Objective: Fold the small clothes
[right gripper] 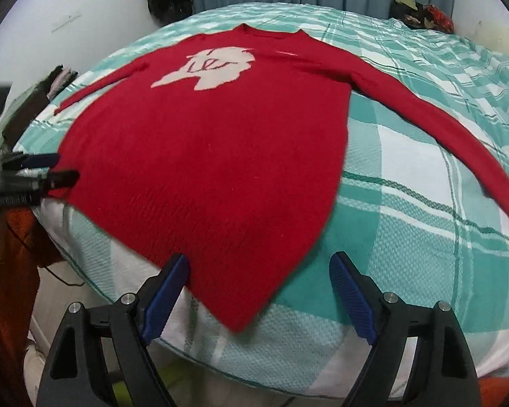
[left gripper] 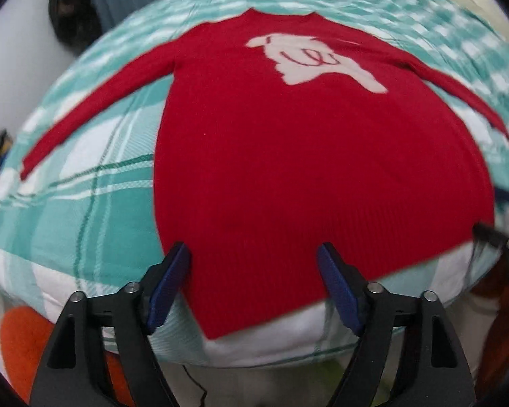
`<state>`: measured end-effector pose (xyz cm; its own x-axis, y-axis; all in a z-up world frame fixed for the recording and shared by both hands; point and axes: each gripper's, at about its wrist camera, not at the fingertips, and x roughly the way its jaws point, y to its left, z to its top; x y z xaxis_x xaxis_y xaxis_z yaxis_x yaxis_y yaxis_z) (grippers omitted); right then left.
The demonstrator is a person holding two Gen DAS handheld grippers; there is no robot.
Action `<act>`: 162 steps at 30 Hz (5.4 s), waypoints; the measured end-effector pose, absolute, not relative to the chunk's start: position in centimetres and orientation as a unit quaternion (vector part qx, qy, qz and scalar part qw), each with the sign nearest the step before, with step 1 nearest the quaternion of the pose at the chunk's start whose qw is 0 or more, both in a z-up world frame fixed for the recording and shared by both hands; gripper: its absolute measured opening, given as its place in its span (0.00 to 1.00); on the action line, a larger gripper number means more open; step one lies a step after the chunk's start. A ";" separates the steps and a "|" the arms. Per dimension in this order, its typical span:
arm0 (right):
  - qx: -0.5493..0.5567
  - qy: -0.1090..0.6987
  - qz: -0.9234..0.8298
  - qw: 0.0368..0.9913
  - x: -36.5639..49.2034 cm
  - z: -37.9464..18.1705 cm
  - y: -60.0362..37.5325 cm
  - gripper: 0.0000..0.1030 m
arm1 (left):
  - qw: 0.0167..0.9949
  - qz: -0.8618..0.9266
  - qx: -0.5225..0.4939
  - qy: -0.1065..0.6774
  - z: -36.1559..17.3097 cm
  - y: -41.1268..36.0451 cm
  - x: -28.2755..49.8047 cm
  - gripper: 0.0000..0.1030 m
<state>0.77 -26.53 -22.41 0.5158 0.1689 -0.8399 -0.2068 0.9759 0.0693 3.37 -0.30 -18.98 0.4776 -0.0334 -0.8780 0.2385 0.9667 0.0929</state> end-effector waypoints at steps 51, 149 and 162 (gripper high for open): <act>0.111 0.452 0.004 0.885 -0.6 -20.9 -33.6 0.89 | 0.867 0.038 0.000 0.496 -18.4 6.8 2.2 0.87; 0.167 0.430 -0.078 0.884 1.2 -22.1 -42.6 0.81 | 0.867 0.143 -0.063 0.474 -17.8 11.7 3.0 0.96; 0.270 0.353 -0.069 0.893 -0.1 -18.7 -47.6 0.82 | 0.862 0.158 -0.074 0.476 -18.1 12.5 2.9 0.96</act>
<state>-0.11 -47.58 -18.68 0.7408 0.0674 -0.6683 0.3141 0.8448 0.4333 2.91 12.47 -18.06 0.4969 0.2008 -0.8442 -0.3424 0.9393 0.0218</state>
